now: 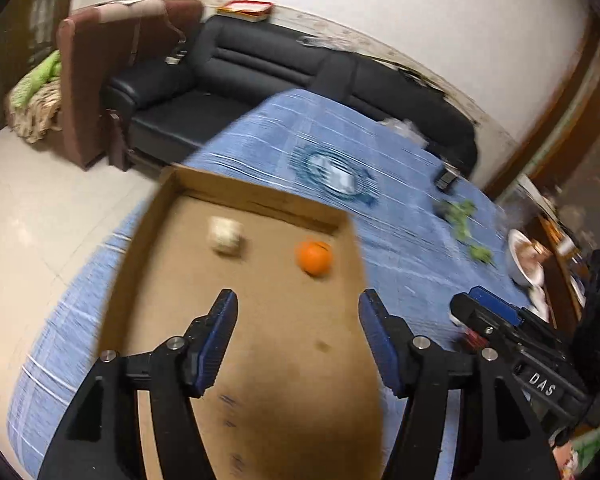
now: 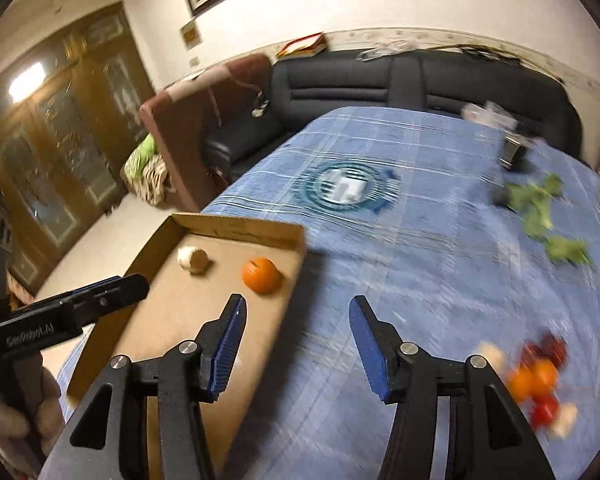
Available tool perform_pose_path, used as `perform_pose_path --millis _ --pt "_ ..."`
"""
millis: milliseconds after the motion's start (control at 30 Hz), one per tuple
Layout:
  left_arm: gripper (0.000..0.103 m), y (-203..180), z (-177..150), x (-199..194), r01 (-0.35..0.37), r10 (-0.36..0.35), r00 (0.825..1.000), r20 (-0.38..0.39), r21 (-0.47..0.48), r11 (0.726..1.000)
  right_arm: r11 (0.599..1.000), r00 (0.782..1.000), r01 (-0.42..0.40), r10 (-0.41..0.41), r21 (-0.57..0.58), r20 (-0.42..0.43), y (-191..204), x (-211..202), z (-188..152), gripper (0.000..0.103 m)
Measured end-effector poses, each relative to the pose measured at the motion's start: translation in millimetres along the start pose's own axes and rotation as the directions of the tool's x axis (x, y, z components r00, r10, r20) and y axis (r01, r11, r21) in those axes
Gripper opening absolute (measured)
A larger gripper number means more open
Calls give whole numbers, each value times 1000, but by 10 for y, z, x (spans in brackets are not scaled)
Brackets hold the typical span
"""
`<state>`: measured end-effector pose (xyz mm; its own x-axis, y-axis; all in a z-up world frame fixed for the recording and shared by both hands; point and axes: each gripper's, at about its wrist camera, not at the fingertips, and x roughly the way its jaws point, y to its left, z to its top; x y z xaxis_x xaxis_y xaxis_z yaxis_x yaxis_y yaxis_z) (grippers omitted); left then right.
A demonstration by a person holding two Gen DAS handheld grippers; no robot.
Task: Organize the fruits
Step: 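Carry both items into the cardboard tray and open both tools, then grasp a red date with the left tool while the right tool grasps a white cube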
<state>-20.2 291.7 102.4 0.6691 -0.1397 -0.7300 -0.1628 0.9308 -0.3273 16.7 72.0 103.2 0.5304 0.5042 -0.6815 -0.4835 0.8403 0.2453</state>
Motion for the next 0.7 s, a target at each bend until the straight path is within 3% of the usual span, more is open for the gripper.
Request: perform_pose_path --millis 167,367,533,700 --pt "65 -549 -333 -65 87 -84 996 -36 77 993 988 997 76 -79 135 20 -696 -627 -440 60" --pt "67 -1180 -733 112 136 -120 988 -93 190 972 925 972 231 -234 301 -28 -1686 -1122 -1015 62" --pt "67 -1534 -952 410 131 -94 984 -153 255 958 891 966 251 -255 377 -40 -2100 -1259 -1265 62" --pt "67 -1720 -1069 552 142 -91 979 -184 284 948 903 977 204 -213 378 -19 -2129 -1149 -1249 61"
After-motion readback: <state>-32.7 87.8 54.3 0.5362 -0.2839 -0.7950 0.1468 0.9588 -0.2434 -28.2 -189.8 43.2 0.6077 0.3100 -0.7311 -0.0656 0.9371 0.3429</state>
